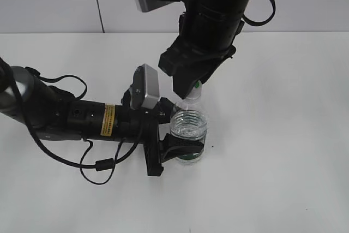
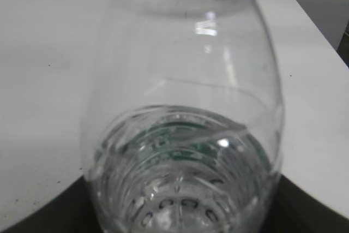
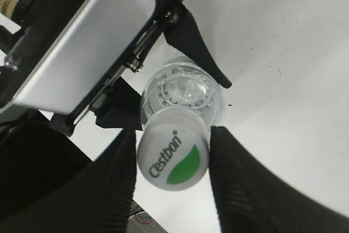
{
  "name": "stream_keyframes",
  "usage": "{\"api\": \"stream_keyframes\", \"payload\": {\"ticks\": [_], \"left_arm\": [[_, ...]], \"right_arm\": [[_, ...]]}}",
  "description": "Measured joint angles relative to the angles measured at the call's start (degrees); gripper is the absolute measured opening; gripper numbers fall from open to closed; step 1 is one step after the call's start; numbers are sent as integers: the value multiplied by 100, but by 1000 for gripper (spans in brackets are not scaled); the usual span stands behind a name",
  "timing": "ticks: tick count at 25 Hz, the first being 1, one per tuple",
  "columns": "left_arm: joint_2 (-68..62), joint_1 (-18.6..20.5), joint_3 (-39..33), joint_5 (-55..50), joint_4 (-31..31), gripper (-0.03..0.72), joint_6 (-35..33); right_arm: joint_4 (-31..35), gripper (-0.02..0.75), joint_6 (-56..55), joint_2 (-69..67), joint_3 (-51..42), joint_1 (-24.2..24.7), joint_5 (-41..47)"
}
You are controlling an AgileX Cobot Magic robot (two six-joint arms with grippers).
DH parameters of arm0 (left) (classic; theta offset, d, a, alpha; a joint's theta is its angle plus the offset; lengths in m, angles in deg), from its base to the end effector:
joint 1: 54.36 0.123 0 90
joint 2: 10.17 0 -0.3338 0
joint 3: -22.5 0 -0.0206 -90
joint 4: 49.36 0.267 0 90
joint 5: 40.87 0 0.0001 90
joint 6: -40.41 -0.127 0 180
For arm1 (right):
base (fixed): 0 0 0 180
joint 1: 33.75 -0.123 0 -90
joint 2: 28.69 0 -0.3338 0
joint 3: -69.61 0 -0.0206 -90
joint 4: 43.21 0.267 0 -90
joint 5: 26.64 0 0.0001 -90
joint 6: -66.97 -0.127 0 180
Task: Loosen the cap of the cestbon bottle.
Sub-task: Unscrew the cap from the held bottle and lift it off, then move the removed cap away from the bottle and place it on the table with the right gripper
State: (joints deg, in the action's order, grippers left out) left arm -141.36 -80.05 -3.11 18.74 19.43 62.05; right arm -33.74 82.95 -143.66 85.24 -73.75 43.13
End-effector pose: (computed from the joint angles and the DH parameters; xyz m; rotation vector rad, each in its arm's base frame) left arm 0.3213 -0.2679 0.0934 1.3933 1.4966 -0.9503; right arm 0.3182 0.2926 0.2795 -1.3403 2.6563 0.2931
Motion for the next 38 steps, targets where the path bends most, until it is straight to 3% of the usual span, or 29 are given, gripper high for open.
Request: {"api": "stream_keyframes", "payload": {"ticks": [3, 9, 11, 18, 21, 31, 33, 38], "left_arm": [[0, 0, 0, 0, -11, 415, 0], [0, 0, 0, -4, -17, 415, 7], [0, 0, 0, -4, -17, 415, 12], [0, 0, 0, -11, -47, 414, 29], [0, 0, 0, -23, -120, 412, 40], [0, 5, 0, -34, -138, 412, 13], [0, 5, 0, -34, -138, 412, 13], [0, 5, 0, -34, -138, 412, 13]], "right_arm": [[-6, 295, 0, 0, 0, 0, 0], [-23, 295, 1000, 0, 0, 0, 0], [-56, 295, 1954, 0, 0, 0, 0], [-243, 295, 6981, 28, 38, -25, 26], [-322, 295, 7923, 5, 194, -25, 62], [-275, 294, 8137, 36, 591, -19, 21], [-244, 294, 7648, 76, 597, -19, 21], [-234, 294, 5109, 323, 646, -19, 21]]}}
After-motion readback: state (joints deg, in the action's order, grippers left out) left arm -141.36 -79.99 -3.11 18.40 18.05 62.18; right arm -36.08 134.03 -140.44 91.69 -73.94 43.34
